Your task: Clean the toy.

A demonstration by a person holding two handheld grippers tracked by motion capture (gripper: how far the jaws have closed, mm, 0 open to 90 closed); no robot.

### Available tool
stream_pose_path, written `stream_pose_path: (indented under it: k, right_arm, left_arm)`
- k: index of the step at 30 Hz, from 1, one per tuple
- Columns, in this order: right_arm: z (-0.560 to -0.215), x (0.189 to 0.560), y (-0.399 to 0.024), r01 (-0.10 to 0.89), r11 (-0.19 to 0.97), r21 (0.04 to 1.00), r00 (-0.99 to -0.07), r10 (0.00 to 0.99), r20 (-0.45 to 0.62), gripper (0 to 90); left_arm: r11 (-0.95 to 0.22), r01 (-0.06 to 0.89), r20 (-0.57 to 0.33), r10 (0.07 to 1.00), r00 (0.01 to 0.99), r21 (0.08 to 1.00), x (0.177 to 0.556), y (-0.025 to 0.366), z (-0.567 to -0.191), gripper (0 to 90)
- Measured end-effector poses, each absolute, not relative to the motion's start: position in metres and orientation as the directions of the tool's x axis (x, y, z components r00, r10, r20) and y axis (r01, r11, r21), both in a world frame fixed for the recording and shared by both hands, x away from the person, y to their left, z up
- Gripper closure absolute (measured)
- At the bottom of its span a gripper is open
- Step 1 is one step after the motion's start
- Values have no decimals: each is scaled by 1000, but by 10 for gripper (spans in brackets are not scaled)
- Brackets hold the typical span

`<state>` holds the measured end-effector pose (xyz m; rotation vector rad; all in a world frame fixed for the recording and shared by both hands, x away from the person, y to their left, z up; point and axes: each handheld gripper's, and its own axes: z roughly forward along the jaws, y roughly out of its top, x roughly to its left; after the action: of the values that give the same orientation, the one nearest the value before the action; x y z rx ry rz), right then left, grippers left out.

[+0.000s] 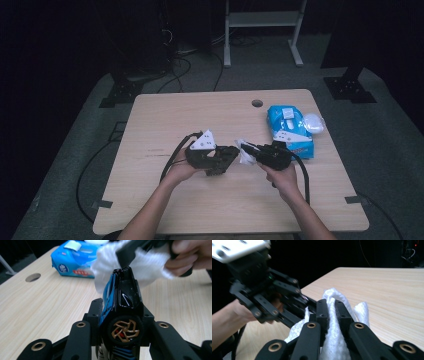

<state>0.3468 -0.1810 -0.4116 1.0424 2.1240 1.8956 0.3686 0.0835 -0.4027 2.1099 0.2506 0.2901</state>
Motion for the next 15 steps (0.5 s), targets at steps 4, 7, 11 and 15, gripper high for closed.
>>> stream_pose_path:
  k: [4,7,11,15]
  right_arm:
    - [-407,344,-177,394,1,919,-773,542,331,831]
    - [-408,345,-176,391,12,920,-770,553,320,831]
    - [-414,350,-186,412,-5,911,-741,581,338,831]
    - [-421,354,-199,434,-21,901,-706,613,355,831]
  left_arm:
    - [-556,49,128,274,953,829,368,75,-406,639]
    - [-583,46,127,253,959,811,373,67,-405,639]
    - [-600,69,98,241,965,797,386,49,-408,639]
    - [-676,66,112,217,970,734,398,30,-410,640]
